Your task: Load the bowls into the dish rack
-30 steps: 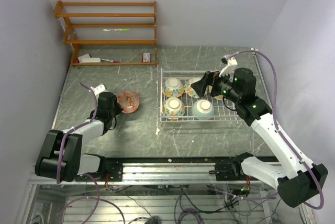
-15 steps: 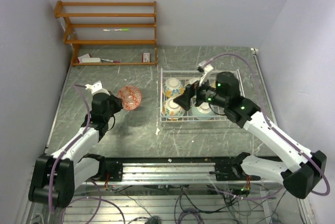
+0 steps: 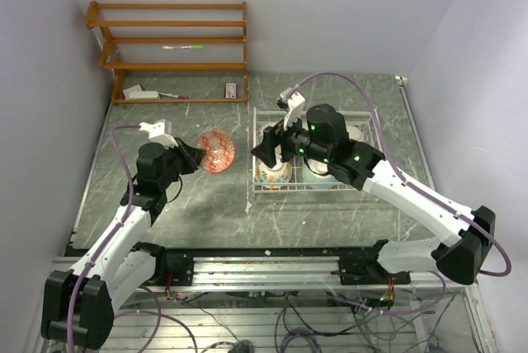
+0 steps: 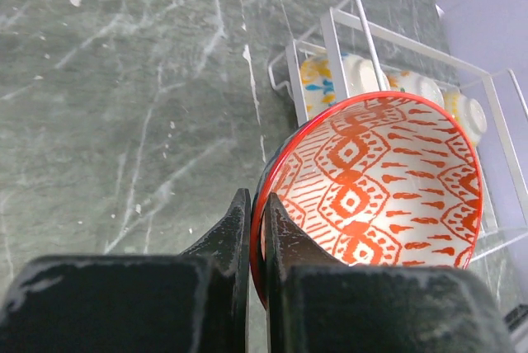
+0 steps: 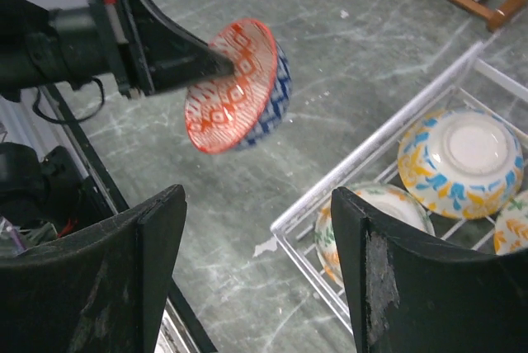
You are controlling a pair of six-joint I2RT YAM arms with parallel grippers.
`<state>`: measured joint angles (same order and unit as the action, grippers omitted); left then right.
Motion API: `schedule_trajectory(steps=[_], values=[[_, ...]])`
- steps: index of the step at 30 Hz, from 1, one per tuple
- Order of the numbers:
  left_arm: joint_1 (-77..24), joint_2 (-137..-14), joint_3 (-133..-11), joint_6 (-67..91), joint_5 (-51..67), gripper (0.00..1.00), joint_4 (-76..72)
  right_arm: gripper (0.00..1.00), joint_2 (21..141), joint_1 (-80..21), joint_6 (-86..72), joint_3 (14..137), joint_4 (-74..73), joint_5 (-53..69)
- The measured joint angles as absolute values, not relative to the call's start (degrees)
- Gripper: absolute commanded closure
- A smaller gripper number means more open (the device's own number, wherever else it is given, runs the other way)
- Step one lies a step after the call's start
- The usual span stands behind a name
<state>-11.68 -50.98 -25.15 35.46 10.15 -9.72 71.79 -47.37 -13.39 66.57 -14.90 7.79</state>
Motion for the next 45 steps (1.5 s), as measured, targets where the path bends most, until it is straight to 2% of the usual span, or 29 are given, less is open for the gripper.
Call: schedule_trajectory(steps=[5,8,13,15,18,19,24,30,36,37,39,41,45], values=[[-15.22,-50.85,-26.22,35.18,10.52,0.93,-6.85,0.34,75.83,-51.05,-13.10,70.85,-14.98,5.61],[-18.46,-51.27,-27.94,34.89,9.98,0.93,-5.56,0.40,79.07,-53.30,-13.17,72.64,-15.42,3.38],[-22.74,-51.64,-31.40,34.41,7.81,0.93,-3.44,0.44,83.20,-54.43,-14.15,73.63,-17.76,-2.70],[-23.53,-51.55,-31.99,34.20,7.09,0.93,-3.07,0.53,83.42,-54.43,-14.50,73.58,-18.70,-5.21],[-23.86,-50.96,-31.99,34.00,6.33,0.93,-2.09,0.73,83.35,-54.37,-14.96,73.60,-18.72,-8.54],[-23.86,-50.72,-31.99,33.87,6.09,0.93,-1.61,0.75,83.35,-54.35,-15.14,73.60,-18.79,-9.32],[-23.97,-50.35,-31.99,33.85,5.15,0.93,-0.45,0.75,83.53,-54.74,-16.08,73.63,-18.79,-10.15],[-24.67,-50.94,-32.05,33.65,3.36,0.93,0.75,0.67,85.73,-54.72,-16.95,74.15,-18.74,-11.07],[-26.46,-51.62,-32.47,33.63,2.15,0.93,1.19,0.67,87.59,-54.72,-17.61,74.24,-19.09,-12.62],[-26.59,-51.64,-32.53,33.61,2.02,0.93,1.21,0.69,87.66,-54.72,-17.63,74.24,-19.16,-12.71],[-26.83,-51.66,-32.62,33.61,1.78,0.93,1.28,0.79,87.74,-54.72,-17.78,74.28,-19.18,-12.86],[-26.96,-51.66,-32.86,33.63,1.43,0.93,1.52,0.98,87.99,-54.74,-18.11,74.59,-19.18,-12.80],[-27.29,-51.64,-33.50,33.58,0.71,0.93,1.58,1.00,88.07,-54.81,-19.09,74.85,-19.20,-14.83]])
